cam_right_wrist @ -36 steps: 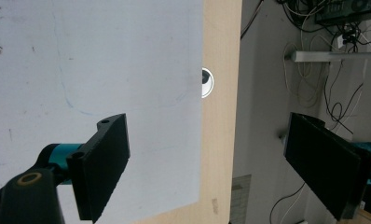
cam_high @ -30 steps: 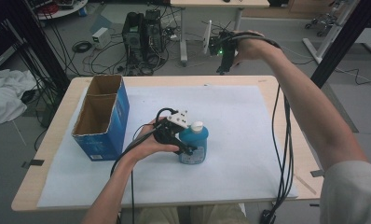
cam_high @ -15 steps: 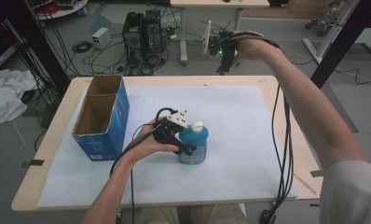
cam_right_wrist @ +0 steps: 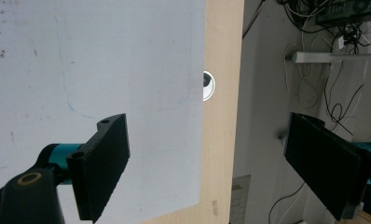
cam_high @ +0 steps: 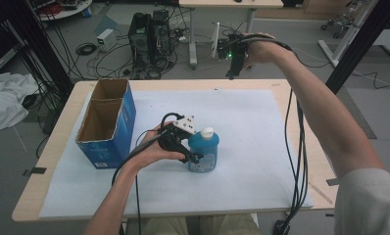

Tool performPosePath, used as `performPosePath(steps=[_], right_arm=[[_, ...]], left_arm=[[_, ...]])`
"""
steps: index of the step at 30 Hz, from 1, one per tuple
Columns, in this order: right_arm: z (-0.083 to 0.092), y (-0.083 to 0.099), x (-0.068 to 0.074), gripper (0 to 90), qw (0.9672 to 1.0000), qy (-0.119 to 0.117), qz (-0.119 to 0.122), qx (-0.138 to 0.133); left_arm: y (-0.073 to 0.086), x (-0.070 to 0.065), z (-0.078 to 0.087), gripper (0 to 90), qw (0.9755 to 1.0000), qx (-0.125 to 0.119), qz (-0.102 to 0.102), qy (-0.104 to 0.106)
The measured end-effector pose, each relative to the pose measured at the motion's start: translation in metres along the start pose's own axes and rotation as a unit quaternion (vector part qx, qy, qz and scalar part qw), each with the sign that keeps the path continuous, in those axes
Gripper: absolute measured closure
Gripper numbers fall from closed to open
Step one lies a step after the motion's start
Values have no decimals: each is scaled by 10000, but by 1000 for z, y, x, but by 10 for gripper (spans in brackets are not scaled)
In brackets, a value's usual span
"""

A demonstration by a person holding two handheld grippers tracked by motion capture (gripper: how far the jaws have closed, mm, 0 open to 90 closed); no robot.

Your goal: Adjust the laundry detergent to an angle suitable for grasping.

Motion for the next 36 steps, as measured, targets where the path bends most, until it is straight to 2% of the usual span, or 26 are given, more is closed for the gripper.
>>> performPosePath(steps=[3,6,7,12,15,17,19,20,21,24,29,30,31,32,33,36], right_arm=[[0,-3,0,134,10000,-5,34,-41],[0,-3,0,134,10000,-9,29,-28],[0,-3,0,134,10000,-7,36,-38],[2,-3,1,134,10000,4,33,-20],[1,-3,1,134,10000,-3,25,-22],[3,-2,1,133,10000,13,14,-8],[3,-2,1,134,10000,6,13,5],[3,-4,2,134,10000,10,81,-44],[3,-2,1,134,10000,9,26,-19],[4,-5,3,134,10000,18,59,-48],[3,-6,5,134,9999,2,104,-32],[3,-8,6,134,9999,7,108,-42],[3,-8,6,134,9999,7,108,-42],[4,-4,2,134,10000,18,72,-43],[3,-7,5,134,10000,4,89,-24],[3,-6,4,134,10000,14,87,-31]], left_arm=[[0,0,1,289,10000,38,-21,2],[0,1,-1,285,10000,-45,14,-9],[-1,-2,3,285,10000,81,1,-50],[-1,-2,4,285,9999,92,-1,-53],[-4,-3,7,284,9997,226,2,-108],[-2,-3,6,250,9999,143,5,-73],[-4,-3,8,225,9996,265,19,-100],[-5,-5,8,226,9996,253,69,-109],[-5,-5,9,226,9996,273,49,-112],[-5,-5,9,225,9996,256,61,-112],[-4,-7,17,225,9994,299,97,-111],[-5,-5,9,226,9995,290,33,-111],[-5,-5,9,225,9995,290,33,-111],[-5,-7,19,225,9993,324,104,-132],[-6,-7,22,225,9991,397,74,-106],[-5,-7,12,225,9996,254,68,-120]])
Point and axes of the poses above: each handheld gripper's, and its own axes: z roughly backward along the jaws, y roughly out of its underside, x roughly to its left, the point moved 2 cm from there along -z, roughly forward along the jaws, and after that the axes turned 9 degrees about y, right-handed, at the moved point
